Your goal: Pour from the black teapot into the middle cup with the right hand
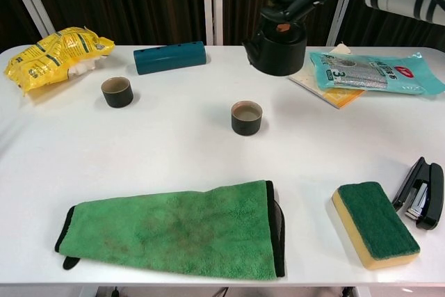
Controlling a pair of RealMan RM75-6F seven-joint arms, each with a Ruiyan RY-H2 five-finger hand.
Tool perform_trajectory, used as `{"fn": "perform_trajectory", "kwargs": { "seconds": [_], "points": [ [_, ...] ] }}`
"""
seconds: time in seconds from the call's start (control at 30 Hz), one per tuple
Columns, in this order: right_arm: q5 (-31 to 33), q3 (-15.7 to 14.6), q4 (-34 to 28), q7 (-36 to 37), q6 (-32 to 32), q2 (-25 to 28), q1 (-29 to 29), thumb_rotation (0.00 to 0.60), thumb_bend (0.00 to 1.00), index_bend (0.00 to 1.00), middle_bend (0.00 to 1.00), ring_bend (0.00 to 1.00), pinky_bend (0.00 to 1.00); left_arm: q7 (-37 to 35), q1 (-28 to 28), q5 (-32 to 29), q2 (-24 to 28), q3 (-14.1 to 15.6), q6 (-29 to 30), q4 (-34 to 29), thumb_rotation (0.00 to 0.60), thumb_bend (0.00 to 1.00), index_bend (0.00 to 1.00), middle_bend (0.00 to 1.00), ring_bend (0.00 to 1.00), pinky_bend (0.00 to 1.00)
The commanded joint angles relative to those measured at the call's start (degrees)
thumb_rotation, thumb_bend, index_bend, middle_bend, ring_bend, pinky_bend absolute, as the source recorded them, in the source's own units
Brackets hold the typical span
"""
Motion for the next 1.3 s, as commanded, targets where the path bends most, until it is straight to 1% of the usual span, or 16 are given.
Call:
{"fn": "perform_trajectory", "kwargs": {
  "seconds": [0.03, 0.3, 0.6, 0.87, 1.13, 1.3],
  "points": [
    [-1.2, -1.6, -0.5, 1.5, 1.7, 1.3, -2.3, 0.600, 0.44, 1.00, 1.00, 0.88, 0.68, 0.2, -0.2, 0.2, -0.1, 0.0, -0.1, -0.2, 0.442, 0.07, 0.12, 0.09, 0.03, 0.18],
    [-1.3, -5.0, 0.7, 2.9, 3.3, 1.7, -7.3, 0.600, 0.44, 1.00, 1.00, 0.88, 0.68, 0.6, -0.8, 0.6, -0.3, 0.1, -0.6, -0.5, 0.442, 0.07, 0.12, 0.09, 0.03, 0.18],
    [-1.8, -7.0, 5.0, 5.6, 3.2, -1.2, -10.3, 0.600, 0.44, 1.00, 1.00, 0.88, 0.68, 0.4, -0.8, 0.5, -0.5, 0.4, -0.9, -0.1, 0.442, 0.06, 0.12, 0.09, 0.03, 0.18],
    [-2.7, -7.6, 9.2, 7.5, 3.2, -4.7, -11.6, 0.600, 0.44, 1.00, 1.00, 0.88, 0.68, 0.1, -0.7, 0.4, -0.7, 0.5, -1.0, 0.3, 0.441, 0.06, 0.12, 0.09, 0.03, 0.18],
    [-3.8, -8.1, 12.0, 7.9, 3.2, -6.7, -12.3, 0.600, 0.44, 1.00, 1.00, 0.88, 0.68, 0.0, -0.7, 0.3, -0.7, 0.6, -1.1, 0.5, 0.440, 0.07, 0.12, 0.09, 0.03, 0.18],
    [-4.0, -7.8, 13.2, 8.6, 3.5, -7.6, -12.7, 0.600, 0.44, 1.00, 1.00, 0.88, 0.68, 0.0, -0.6, 0.4, -0.7, 0.6, -0.9, 0.4, 0.441, 0.06, 0.12, 0.09, 0.03, 0.18]
  ]
}}
